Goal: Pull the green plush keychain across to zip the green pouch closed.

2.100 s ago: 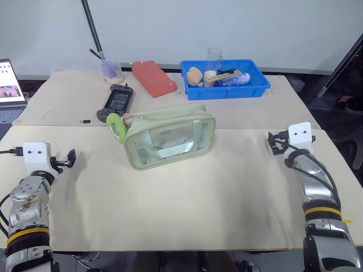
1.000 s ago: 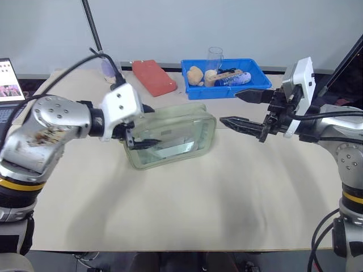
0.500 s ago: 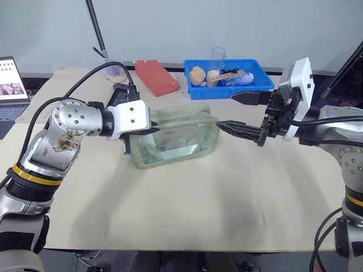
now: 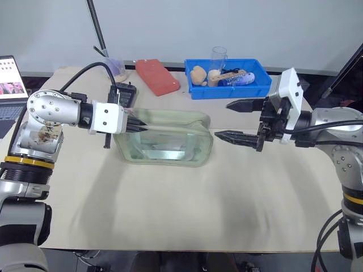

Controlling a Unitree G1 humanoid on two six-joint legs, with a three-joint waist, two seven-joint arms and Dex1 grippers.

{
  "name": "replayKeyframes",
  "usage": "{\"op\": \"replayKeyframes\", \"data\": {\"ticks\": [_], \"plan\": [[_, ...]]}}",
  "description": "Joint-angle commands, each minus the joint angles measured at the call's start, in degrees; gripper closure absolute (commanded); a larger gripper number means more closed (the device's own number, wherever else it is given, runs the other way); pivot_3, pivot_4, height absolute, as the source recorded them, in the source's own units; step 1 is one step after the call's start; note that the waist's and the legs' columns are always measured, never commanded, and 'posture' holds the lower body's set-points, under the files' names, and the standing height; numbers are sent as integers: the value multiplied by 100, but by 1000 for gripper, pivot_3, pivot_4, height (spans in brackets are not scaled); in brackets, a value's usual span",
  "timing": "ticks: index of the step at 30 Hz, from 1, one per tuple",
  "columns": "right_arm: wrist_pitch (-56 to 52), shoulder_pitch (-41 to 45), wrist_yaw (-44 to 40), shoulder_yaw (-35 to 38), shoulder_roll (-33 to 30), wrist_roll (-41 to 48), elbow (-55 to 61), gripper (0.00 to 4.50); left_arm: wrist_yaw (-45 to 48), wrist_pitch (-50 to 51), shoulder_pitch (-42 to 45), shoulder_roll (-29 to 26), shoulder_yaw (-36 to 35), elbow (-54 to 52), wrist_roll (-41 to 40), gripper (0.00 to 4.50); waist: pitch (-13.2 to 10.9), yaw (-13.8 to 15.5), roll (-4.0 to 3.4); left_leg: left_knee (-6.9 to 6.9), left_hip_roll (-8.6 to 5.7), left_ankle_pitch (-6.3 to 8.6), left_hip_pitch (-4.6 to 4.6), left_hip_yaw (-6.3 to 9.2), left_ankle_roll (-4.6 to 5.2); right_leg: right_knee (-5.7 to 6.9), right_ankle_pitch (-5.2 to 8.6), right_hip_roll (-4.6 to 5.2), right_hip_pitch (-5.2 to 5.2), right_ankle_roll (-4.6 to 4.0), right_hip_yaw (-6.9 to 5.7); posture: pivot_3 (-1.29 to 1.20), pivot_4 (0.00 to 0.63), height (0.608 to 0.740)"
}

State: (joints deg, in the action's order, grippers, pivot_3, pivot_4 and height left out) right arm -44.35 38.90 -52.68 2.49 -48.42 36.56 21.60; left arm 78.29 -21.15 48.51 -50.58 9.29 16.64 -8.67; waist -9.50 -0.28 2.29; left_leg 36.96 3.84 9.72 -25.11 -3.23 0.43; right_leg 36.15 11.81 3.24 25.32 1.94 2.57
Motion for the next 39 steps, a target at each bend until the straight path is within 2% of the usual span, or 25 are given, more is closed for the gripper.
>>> {"op": "replayKeyframes", "data": {"ticks": [1,2,4,5,8,11,13,14,16,19,27,28,34,39], "plan": [[165,-14,-77,41,-96,-74,209,0,-94,-112,29,55,-246,-82,-111,4442,0,5,0,2,0,0,0,0,0,0,0,0,0,0,0,0,150,740],[206,-41,-107,-1,-101,-117,218,0,-107,-26,19,68,-272,-116,-142,4442,0,6,0,2,1,0,0,0,0,1,-1,-1,0,1,0,0,150,740],[309,-62,-118,-104,-49,-243,179,0,-45,285,-37,71,-319,-328,-320,3708,0,3,0,2,1,0,0,1,0,2,-1,-2,0,1,0,0,150,740],[380,-63,-121,-169,-13,-329,136,0,-40,447,-55,85,-340,-470,-411,3513,0,0,0,2,2,0,0,1,0,4,-1,-2,0,1,0,0,150,740],[615,-79,-192,-367,37,-560,-23,0,-72,973,-71,147,-370,-977,-635,2115,0,-9,0,2,1,0,0,2,0,6,0,-2,2,1,0,0,150,740],[919,18,-249,-599,172,-862,-363,0,-318,2359,31,290,-430,-1943,-1338,646,0,-9,0,4,1,0,0,4,0,6,0,-3,0,3,0,0,150,740],[999,104,-330,-674,286,-896,-508,0,-483,3335,106,316,-480,-2551,-1895,50,0,-21,0,9,0,0,0,6,0,6,0,-3,-2,5,-1,0,150,740],[1037,141,-378,-720,349,-920,-567,0,-560,3737,140,318,-515,-2776,-2127,50,0,-30,0,10,0,0,-1,7,0,7,1,-3,-2,8,0,0,150,740],[1134,180,-461,-815,459,-983,-701,538,-626,4190,168,278,-538,-3055,-2309,0,0,-42,0,10,1,0,-1,11,0,9,4,-7,-1,12,-1,0,150,740],[1306,233,-597,-911,585,-1107,-938,1471,-629,4347,120,201,-557,-3252,-2241,0,0,-53,0,9,2,0,6,15,1,12,14,-11,-4,26,0,0,150,740],[1585,328,-788,-978,829,-1329,-1359,4341,-844,4592,-208,60,-882,-3400,-2209,0,0,-45,0,10,3,-1,9,15,0,16,12,-13,-5,22,0,0,150,740],[1610,328,-816,-981,846,-1350,-1404,4473,-907,4674,-238,44,-944,-3418,-2245,0,0,-45,0,10,3,-1,9,15,0,15,12,-13,-5,22,0,0,150,740],[1688,395,-867,-954,906,-1444,-1551,4473,-1359,6037,-656,-419,-1830,-2832,-2805,0,-1,-68,-2,9,5,-1,10,15,0,17,12,-14,-4,23,0,0,150,740],[1679,435,-1074,-957,883,-1393,-1514,4473,-2120,6112,-1265,-323,-2689,-1617,-2626,0,-1,-55,-3,6,6,-1,21,14,0,30,18,-13,-4,19,-2,0,150,740]]}}
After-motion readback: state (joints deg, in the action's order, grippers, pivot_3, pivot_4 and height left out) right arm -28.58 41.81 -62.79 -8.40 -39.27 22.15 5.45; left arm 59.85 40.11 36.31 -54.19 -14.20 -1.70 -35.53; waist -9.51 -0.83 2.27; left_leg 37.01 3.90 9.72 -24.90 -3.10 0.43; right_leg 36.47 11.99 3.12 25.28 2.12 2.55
